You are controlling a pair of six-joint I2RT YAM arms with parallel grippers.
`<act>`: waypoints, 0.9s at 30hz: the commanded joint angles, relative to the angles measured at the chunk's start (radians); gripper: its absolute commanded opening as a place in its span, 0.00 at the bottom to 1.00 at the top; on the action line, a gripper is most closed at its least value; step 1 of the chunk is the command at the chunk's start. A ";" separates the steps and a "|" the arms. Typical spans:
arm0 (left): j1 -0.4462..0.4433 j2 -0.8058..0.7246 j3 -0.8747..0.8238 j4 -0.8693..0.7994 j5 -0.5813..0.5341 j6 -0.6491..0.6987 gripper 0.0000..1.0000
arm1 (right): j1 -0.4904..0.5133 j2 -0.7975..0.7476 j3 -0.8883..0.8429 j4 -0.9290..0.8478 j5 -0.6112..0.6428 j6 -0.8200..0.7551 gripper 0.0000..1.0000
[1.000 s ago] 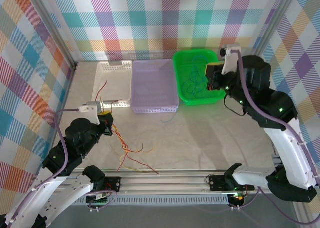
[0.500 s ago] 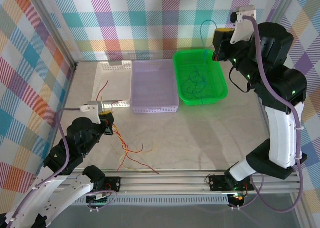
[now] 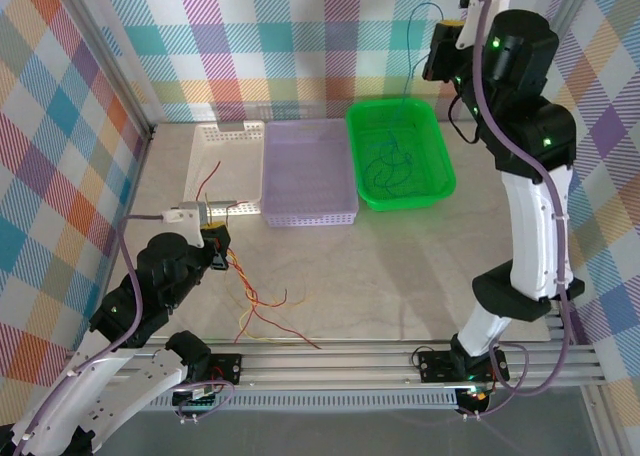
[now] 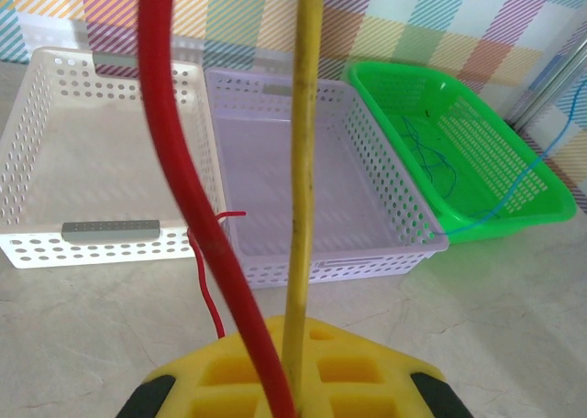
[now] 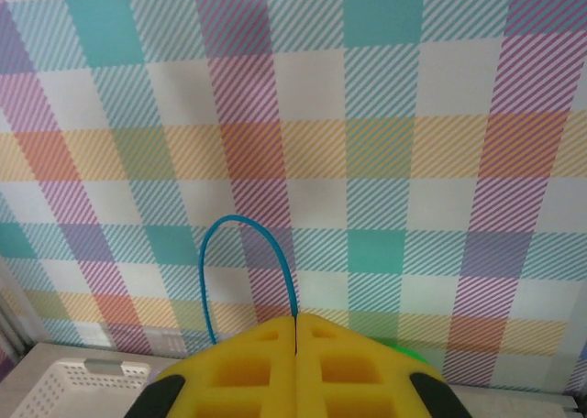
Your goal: Untangle the cables
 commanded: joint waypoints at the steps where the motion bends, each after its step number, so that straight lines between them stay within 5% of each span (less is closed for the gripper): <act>1: 0.010 0.002 -0.004 0.026 0.008 0.015 0.00 | -0.053 0.038 0.036 0.041 -0.025 0.042 0.00; 27: 0.011 0.012 -0.001 0.028 0.025 0.024 0.00 | -0.251 0.424 -0.121 -0.113 -0.068 0.167 0.00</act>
